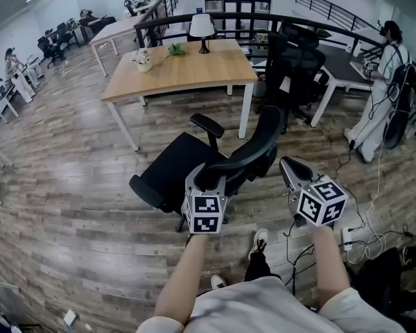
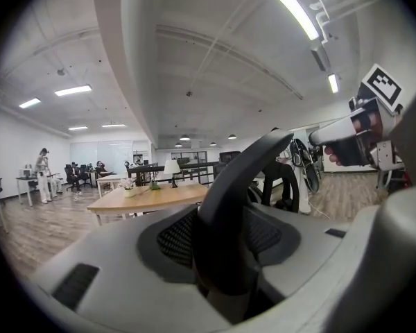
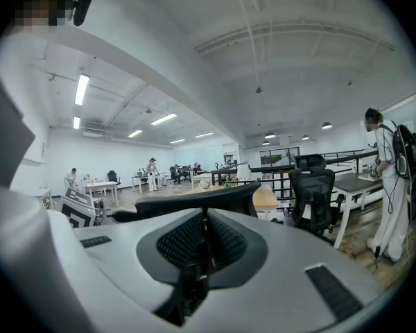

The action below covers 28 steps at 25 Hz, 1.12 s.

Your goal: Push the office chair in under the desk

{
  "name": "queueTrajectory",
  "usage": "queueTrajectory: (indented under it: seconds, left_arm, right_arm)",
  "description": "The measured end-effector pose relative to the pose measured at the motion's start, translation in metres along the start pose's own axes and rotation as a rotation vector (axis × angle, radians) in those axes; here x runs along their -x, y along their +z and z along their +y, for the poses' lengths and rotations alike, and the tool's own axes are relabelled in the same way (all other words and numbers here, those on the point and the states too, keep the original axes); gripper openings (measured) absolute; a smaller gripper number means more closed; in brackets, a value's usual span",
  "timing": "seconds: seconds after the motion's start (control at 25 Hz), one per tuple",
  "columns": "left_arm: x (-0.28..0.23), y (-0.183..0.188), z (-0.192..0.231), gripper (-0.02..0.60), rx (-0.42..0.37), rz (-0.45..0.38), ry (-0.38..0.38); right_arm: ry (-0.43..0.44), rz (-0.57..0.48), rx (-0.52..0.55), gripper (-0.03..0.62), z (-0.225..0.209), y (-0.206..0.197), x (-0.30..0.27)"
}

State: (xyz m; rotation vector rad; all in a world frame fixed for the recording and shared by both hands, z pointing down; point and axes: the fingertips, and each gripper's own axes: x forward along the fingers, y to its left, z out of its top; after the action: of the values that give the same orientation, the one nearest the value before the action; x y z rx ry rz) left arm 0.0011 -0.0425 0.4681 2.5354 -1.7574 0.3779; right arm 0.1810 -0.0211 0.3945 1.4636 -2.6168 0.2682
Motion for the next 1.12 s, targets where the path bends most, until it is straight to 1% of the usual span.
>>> queueTrajectory:
  seconds: [0.36, 0.48, 0.56, 0.64, 0.92, 1.12]
  left_arm:
    - [0.015, -0.002, 0.012, 0.236, 0.014, -0.016, -0.017]
    - [0.024, -0.006, 0.022, 0.239, 0.048, -0.034, -0.019]
    - [0.032, -0.010, 0.031, 0.253, 0.080, -0.041, -0.010]
    - [0.040, -0.014, 0.040, 0.258, 0.092, -0.041, 0.005]
    - [0.061, -0.023, 0.070, 0.268, 0.089, -0.050, 0.039]
    - [0.076, -0.028, 0.092, 0.270, 0.110, -0.066, 0.099]
  right_arm:
    - [0.003, -0.005, -0.006, 0.041, 0.008, -0.003, -0.003]
    - [-0.002, 0.000, -0.011, 0.041, 0.008, -0.007, -0.002]
    - [-0.004, 0.003, -0.013, 0.041, 0.010, -0.010, -0.002]
    - [-0.007, 0.004, -0.012, 0.041, 0.011, -0.011, -0.002]
    - [-0.021, 0.024, 0.011, 0.041, 0.012, -0.017, -0.017]
    - [-0.004, 0.030, 0.015, 0.042, 0.012, -0.022, -0.029]
